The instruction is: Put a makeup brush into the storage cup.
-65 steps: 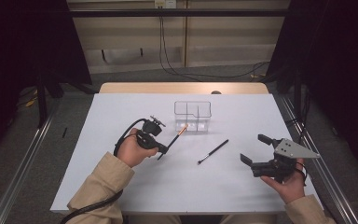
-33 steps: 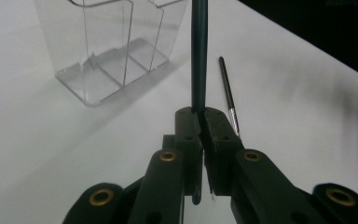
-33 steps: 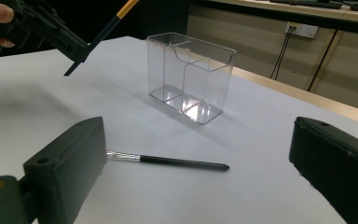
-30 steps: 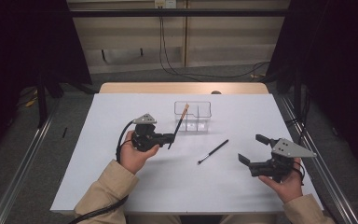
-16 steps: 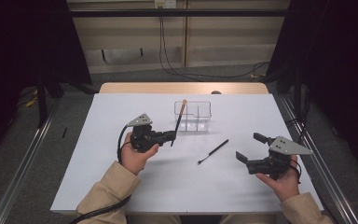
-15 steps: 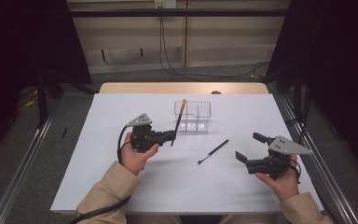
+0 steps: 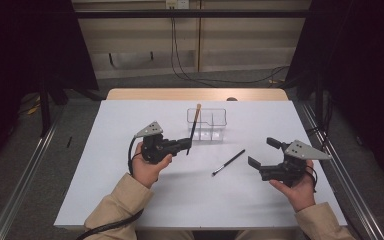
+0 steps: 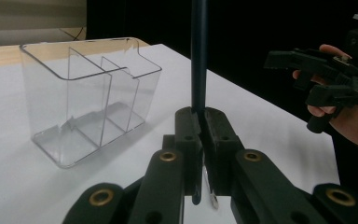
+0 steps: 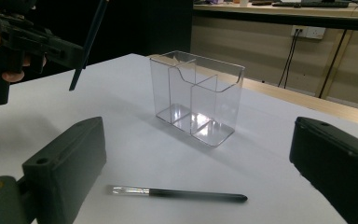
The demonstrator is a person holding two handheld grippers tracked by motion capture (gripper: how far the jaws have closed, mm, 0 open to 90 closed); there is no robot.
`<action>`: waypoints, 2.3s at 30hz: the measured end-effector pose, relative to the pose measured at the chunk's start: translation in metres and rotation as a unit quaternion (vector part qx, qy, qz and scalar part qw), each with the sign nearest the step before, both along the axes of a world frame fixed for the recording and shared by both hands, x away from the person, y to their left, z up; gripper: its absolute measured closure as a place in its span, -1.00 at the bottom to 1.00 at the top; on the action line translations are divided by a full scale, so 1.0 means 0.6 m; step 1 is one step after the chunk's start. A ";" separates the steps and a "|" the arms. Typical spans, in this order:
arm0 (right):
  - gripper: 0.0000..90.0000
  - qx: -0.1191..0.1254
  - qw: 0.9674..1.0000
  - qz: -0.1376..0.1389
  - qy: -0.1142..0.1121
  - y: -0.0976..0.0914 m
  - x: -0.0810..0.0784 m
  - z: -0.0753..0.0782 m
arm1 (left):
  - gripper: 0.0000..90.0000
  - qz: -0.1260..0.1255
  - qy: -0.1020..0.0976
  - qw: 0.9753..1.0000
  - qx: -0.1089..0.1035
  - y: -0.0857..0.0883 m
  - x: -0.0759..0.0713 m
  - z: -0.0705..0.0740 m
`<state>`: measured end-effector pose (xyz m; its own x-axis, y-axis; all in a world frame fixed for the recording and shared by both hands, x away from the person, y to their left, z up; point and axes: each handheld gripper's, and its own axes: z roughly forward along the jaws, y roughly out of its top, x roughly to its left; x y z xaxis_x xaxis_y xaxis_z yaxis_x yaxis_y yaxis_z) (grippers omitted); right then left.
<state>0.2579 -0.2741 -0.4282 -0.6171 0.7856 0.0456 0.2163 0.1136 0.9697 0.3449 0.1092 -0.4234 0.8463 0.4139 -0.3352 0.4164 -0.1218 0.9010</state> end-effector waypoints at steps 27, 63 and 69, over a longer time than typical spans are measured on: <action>-0.93 0.021 0.999 0.034 0.007 0.049 0.031 0.006 | 0.89 -0.039 -0.007 0.999 -0.005 -0.031 -0.020 -0.004; -0.31 0.090 0.989 0.117 0.035 0.110 0.061 0.022 | 0.89 -0.057 -0.016 0.998 0.004 -0.057 -0.030 -0.011; -0.04 0.102 0.985 0.134 0.047 0.125 0.067 0.020 | 0.89 -0.058 -0.016 0.998 0.003 -0.060 -0.031 -0.015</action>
<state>0.2980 -0.1992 -0.4162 -0.7870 0.5632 0.2520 0.2950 -0.0152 0.9554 0.3264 0.0731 -0.4324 0.8990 0.3140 -0.3052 0.3705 -0.1738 0.9124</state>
